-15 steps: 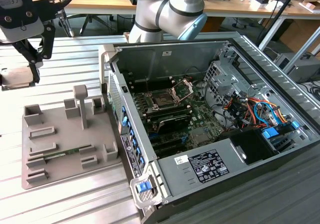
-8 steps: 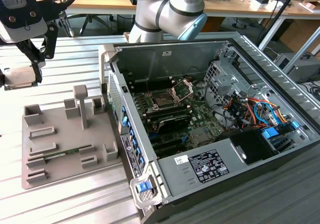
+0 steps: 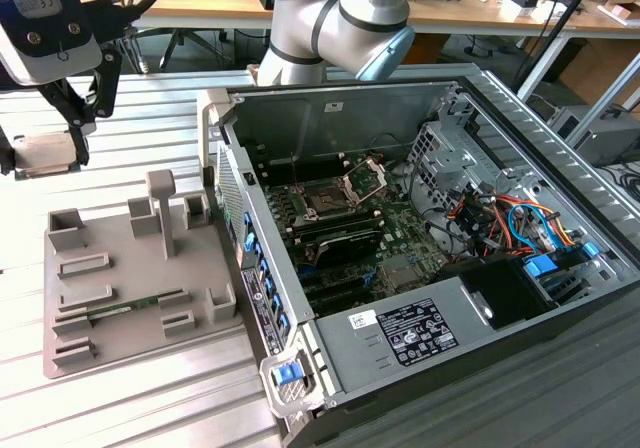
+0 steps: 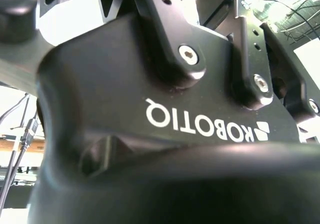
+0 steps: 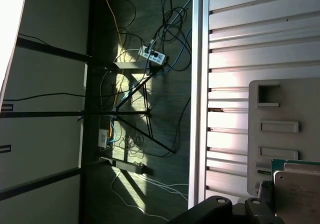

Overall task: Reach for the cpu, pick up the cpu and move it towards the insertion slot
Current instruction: 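Pick up the cpu and move it towards the insertion slot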

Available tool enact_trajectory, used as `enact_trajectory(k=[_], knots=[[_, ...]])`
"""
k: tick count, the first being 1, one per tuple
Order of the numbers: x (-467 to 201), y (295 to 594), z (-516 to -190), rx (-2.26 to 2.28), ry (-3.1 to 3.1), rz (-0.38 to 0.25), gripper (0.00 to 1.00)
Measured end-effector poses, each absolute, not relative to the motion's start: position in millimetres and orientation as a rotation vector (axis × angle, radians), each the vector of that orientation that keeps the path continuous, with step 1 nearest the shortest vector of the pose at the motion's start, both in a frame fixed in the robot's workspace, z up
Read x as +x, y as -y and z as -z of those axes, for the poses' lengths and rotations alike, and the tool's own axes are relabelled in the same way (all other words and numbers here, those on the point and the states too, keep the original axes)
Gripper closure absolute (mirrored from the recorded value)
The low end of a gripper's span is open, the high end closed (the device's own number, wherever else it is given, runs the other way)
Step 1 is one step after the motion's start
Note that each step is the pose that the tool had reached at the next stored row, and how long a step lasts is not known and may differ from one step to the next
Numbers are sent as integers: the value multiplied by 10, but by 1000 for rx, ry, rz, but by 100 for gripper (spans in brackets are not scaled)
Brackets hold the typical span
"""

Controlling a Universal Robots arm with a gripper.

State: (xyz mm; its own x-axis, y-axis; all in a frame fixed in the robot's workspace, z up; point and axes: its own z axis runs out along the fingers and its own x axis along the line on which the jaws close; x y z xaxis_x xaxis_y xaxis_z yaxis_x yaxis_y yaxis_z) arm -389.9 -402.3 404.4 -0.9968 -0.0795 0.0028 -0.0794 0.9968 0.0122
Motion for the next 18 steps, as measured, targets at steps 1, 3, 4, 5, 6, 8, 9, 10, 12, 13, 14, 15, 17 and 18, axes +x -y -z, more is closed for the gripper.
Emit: enact_trajectory(k=[1,3,4,5,6,8,9,10,12,13,14,15,17,18], knots=[[-3890,4023,-4044,125,3136,19,45],[-3880,4023,-4044,125,3136,19,45],[-3876,4023,-4043,125,3136,19,45],[-3874,4023,-4044,125,3136,19,45],[-3864,4023,-4044,125,3136,19,45],[-3855,4023,-4044,125,3136,19,45],[-3851,4023,-4044,125,3136,19,45],[-3845,4023,-4044,125,3136,19,45],[-3840,4023,-4044,125,3136,19,45],[-3838,4023,-4044,125,3136,19,45],[-3836,4023,-4044,125,3136,19,45],[-3832,4023,-4044,125,3136,19,45],[-3827,4023,-4043,125,3136,19,45],[-3824,4023,-4044,125,3136,19,45]])
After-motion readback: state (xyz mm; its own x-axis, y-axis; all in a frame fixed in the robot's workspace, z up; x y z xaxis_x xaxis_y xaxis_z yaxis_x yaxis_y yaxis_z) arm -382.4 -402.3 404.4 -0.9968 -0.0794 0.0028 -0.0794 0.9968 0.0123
